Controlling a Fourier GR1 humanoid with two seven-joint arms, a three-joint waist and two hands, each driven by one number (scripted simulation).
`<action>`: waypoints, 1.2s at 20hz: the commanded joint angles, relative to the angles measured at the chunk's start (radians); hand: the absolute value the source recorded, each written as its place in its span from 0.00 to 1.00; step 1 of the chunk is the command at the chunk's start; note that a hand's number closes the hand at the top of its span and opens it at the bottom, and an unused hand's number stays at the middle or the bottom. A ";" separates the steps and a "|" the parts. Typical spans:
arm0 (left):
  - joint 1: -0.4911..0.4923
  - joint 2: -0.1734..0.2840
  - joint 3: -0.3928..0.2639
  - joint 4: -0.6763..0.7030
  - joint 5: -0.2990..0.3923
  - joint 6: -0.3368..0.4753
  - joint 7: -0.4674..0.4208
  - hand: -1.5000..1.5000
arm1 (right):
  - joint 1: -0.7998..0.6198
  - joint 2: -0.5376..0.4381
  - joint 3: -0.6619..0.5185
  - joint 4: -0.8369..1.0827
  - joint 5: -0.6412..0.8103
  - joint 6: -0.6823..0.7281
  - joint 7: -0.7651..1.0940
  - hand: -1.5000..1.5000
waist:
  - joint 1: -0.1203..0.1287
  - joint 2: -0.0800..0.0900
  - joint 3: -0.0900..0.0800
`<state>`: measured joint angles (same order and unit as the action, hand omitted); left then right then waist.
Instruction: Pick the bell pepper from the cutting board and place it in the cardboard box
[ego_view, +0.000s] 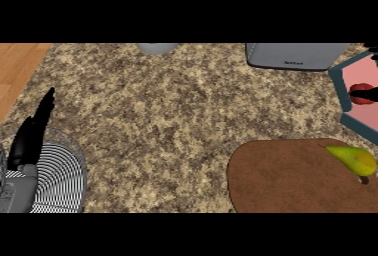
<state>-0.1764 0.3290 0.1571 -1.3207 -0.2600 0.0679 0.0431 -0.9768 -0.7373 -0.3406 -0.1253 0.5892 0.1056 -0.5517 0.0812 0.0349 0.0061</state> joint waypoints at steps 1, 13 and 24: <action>0.005 0.012 0.016 0.001 0.005 -0.003 0.007 0.50 | 0.007 0.012 -0.050 -0.010 -0.046 -0.038 -0.058 0.00 | 0.002 0.001 0.001; 0.017 -0.004 0.006 -0.024 0.007 -0.006 0.012 0.50 | 0.032 -0.161 -0.258 0.018 -0.251 0.162 -0.123 0.00 | -0.018 -0.001 0.003; 0.027 0.008 0.029 0.000 0.005 0.005 -0.015 0.50 | 0.187 -0.357 -0.330 0.041 -0.315 0.309 -0.131 0.00 | -0.034 0.004 0.007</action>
<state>-0.1545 0.3352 0.1814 -1.3256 -0.2530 0.0692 0.0378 -0.8436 -1.0345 -0.6541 -0.0880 0.2886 0.3634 -0.6688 0.0538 0.0374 0.0110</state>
